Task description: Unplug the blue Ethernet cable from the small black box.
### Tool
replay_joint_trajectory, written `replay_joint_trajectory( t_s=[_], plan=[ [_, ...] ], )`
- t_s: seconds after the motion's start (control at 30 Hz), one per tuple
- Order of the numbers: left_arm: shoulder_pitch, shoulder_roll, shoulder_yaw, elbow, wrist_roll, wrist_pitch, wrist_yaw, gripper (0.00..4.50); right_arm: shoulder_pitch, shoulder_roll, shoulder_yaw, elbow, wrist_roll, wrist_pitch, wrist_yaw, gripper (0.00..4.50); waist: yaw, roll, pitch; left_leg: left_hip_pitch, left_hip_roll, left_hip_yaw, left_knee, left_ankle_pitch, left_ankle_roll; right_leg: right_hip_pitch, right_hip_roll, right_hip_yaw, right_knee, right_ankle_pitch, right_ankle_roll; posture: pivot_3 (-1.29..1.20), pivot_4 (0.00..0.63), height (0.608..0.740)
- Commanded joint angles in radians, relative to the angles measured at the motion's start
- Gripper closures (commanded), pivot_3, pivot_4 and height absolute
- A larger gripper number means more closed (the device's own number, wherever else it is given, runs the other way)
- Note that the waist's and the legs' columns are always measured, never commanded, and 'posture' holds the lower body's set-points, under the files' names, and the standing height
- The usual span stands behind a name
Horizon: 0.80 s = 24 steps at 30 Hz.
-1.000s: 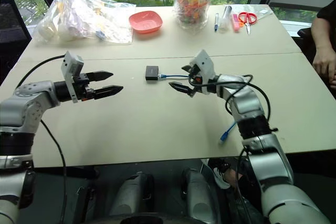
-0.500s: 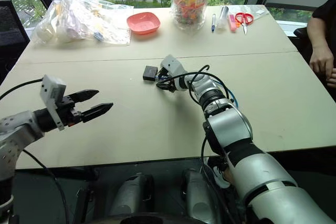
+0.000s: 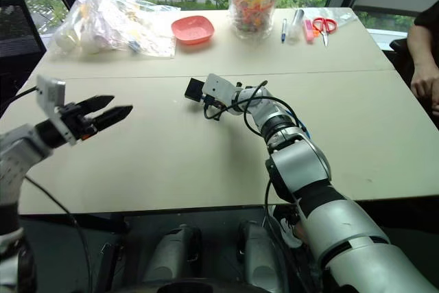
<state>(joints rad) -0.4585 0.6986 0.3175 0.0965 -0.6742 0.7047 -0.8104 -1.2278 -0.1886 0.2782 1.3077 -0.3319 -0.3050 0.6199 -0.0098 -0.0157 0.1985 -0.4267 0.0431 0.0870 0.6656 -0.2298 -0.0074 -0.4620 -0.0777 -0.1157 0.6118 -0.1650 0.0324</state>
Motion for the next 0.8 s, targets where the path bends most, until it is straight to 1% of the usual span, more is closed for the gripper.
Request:
replay_joint_trajectory(
  t_s=[0.03, 0.1, 0.17, 0.23, 0.3, 0.43, 0.6, 0.7, 0.77, 0.8],
  plan=[
    [-0.218, -0.041, -0.104, 0.313, 0.082, -0.117, -0.157, 0.00, 0.017, -0.037, 0.028, -0.117, -0.036, -0.149, -0.064, 4.46, -0.001, -0.001, -0.001, 0.000, -0.001, 0.001, 0.000, 0.000, 0.000, 0.000, -0.001, 0.000, 0.000, 0.001, 0.003, 0.00, 0.150, 0.740],
    [-0.361, -0.084, -0.148, 0.531, 0.139, -0.186, -0.226, 0.00, 0.050, -0.064, 0.046, -0.189, -0.068, -0.212, -0.123, 4.46, -0.006, -0.001, -0.001, 0.000, -0.001, 0.003, 0.000, -0.001, 0.002, 0.000, -0.001, 0.000, 0.000, 0.001, 0.006, 0.00, 0.150, 0.740],
    [-0.483, -0.122, -0.170, 0.718, 0.180, -0.242, -0.290, 0.00, 0.094, -0.086, 0.062, -0.275, -0.088, -0.259, -0.147, 4.46, -0.009, -0.002, -0.001, 0.000, -0.002, 0.004, -0.001, -0.002, 0.003, 0.000, -0.001, 0.001, 0.000, -0.001, 0.007, 0.00, 0.150, 0.740],
    [-0.581, -0.153, -0.175, 0.861, 0.206, -0.279, -0.351, 0.00, 0.140, -0.102, 0.065, -0.365, -0.088, -0.271, -0.143, 4.46, -0.013, -0.002, -0.001, 0.000, -0.002, 0.005, -0.002, -0.002, 0.003, -0.001, -0.001, 0.001, 0.001, -0.001, 0.008, 0.00, 0.150, 0.740],
    [-0.654, -0.175, -0.173, 0.964, 0.229, -0.311, -0.389, 0.00, 0.174, -0.116, 0.062, -0.440, -0.082, -0.258, -0.134, 4.46, -0.021, -0.002, 0.000, 0.000, -0.002, 0.006, -0.002, -0.002, 0.004, -0.001, -0.001, 0.001, 0.001, -0.001, 0.008, 0.00, 0.150, 0.740],
    [-0.747, -0.213, -0.173, 1.082, 0.281, -0.361, -0.423, 0.00, 0.215, -0.141, 0.064, -0.545, -0.092, -0.221, -0.140, 4.46, -0.032, -0.002, 0.000, 0.000, -0.002, 0.006, -0.002, -0.002, 0.004, -0.002, -0.001, 0.001, 0.001, -0.001, 0.008, 0.00, 0.150, 0.740],
    [-0.796, -0.250, -0.175, 1.143, 0.334, -0.385, -0.470, 0.00, 0.250, -0.147, 0.060, -0.640, -0.102, -0.184, -0.173, 4.46, -0.034, -0.002, 0.000, 0.001, -0.001, 0.006, -0.001, -0.002, 0.004, -0.001, -0.001, 0.002, 0.002, -0.001, 0.008, 0.00, 0.150, 0.740],
    [-0.811, -0.267, -0.152, 1.160, 0.340, -0.381, -0.459, 0.77, 0.270, -0.147, 0.061, -0.696, -0.104, -0.155, -0.170, 4.50, -0.033, -0.002, 0.000, 0.001, -0.001, 0.006, -0.001, -0.002, 0.004, -0.001, -0.001, 0.002, 0.002, -0.001, 0.008, 0.00, 0.150, 0.740],
    [-0.814, -0.269, -0.144, 1.162, 0.342, -0.374, -0.474, 1.67, 0.280, -0.149, 0.064, -0.721, -0.109, -0.142, -0.169, 4.50, -0.034, -0.002, 0.000, 0.000, -0.001, 0.006, -0.001, -0.002, 0.004, -0.001, -0.001, 0.002, 0.002, -0.001, 0.008, 0.00, 0.150, 0.740],
    [-0.814, -0.270, -0.142, 1.161, 0.343, -0.371, -0.480, 2.19, 0.285, -0.150, 0.065, -0.731, -0.111, -0.136, -0.168, 4.50, -0.034, -0.002, 0.000, 0.000, -0.001, 0.006, -0.001, -0.002, 0.004, -0.001, -0.001, 0.002, 0.002, -0.001, 0.008, 0.00, 0.150, 0.740]
  ],
)
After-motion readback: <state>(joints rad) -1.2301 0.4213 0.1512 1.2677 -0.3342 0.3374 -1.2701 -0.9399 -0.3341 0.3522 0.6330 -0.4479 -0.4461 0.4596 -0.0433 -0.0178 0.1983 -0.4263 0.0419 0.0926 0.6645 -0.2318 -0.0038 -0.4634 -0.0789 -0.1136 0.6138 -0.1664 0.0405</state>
